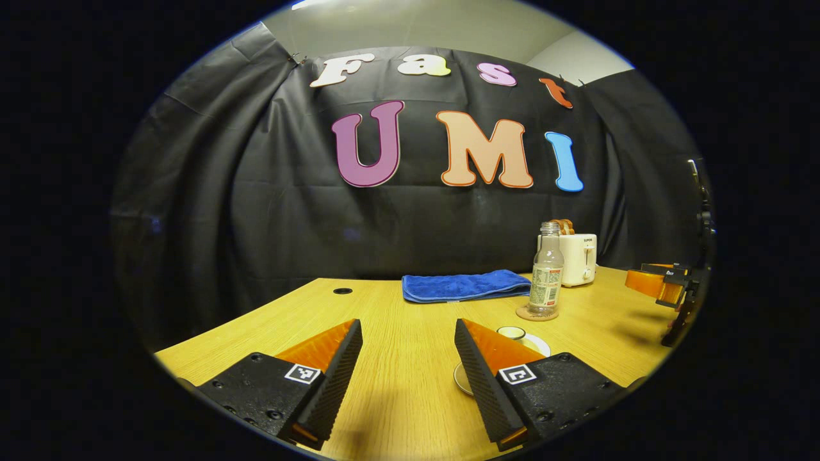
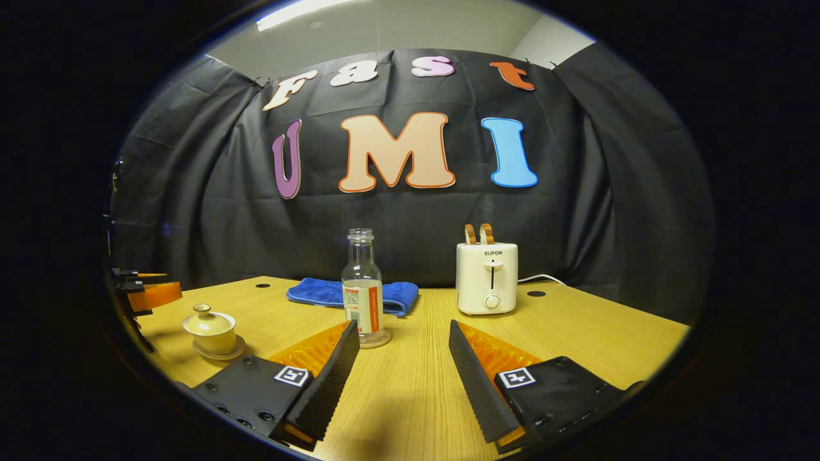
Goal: Open the teacup lid with one hand, grasp the water bottle and pour water into the teacup with the other hand; after pouring, place the water bottle on the coaster and then close the teacup lid.
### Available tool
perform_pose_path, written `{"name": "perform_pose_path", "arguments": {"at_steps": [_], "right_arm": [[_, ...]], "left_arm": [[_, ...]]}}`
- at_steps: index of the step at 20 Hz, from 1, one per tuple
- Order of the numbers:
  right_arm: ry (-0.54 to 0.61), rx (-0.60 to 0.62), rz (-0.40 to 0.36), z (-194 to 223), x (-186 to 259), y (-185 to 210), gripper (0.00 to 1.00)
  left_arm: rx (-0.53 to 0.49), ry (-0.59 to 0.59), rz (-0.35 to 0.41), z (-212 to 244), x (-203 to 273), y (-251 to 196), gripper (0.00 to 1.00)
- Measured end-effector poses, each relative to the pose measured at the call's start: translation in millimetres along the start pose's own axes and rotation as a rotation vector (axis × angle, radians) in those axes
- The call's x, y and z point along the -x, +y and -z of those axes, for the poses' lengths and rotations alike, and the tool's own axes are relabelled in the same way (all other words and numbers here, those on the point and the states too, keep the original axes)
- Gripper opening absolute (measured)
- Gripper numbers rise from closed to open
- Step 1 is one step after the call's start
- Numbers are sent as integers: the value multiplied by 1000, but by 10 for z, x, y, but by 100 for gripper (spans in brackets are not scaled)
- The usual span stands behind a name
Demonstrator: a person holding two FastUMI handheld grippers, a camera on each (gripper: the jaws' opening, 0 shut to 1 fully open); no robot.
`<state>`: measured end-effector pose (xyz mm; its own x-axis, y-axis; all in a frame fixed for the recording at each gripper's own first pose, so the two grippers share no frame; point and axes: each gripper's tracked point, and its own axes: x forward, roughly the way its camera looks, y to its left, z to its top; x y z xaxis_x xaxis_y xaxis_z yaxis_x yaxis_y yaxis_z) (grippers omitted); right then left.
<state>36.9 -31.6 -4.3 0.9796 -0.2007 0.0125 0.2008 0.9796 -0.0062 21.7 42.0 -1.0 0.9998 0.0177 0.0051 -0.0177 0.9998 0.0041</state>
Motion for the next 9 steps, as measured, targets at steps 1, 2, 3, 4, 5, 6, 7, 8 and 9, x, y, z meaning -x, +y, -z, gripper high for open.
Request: {"name": "perform_pose_path", "arguments": {"at_steps": [1, 2, 3, 4, 5, 6, 7, 8, 9], "right_arm": [[0, 0, 0, -5, -1, -2, 90], [0, 0, 0, 0, 1, -2, 88], [0, 0, 0, -5, 4, -4, 87], [0, 0, 0, -1, 3, -2, 91], [0, 0, 0, -4, 1, -3, 91], [0, 0, 0, 0, 1, -1, 85], [0, 0, 0, -4, 3, -2, 85], [0, 0, 0, 0, 0, -3, 91], [0, 0, 0, -2, 3, -3, 91]], "left_arm": [[0, 0, 0, 5, 0, 7, 85], [0, 0, 0, 3, 1, 7, 85], [0, 0, 0, 7, -4, 4, 85], [0, 0, 0, 3, -6, 1, 85], [0, 0, 0, 9, -6, 3, 85], [0, -1, 0, 2, -5, 3, 85], [0, -1, 0, 5, -6, 4, 85], [0, -1, 0, 2, -2, 4, 85], [0, 0, 0, 8, -3, 5, 85]]}}
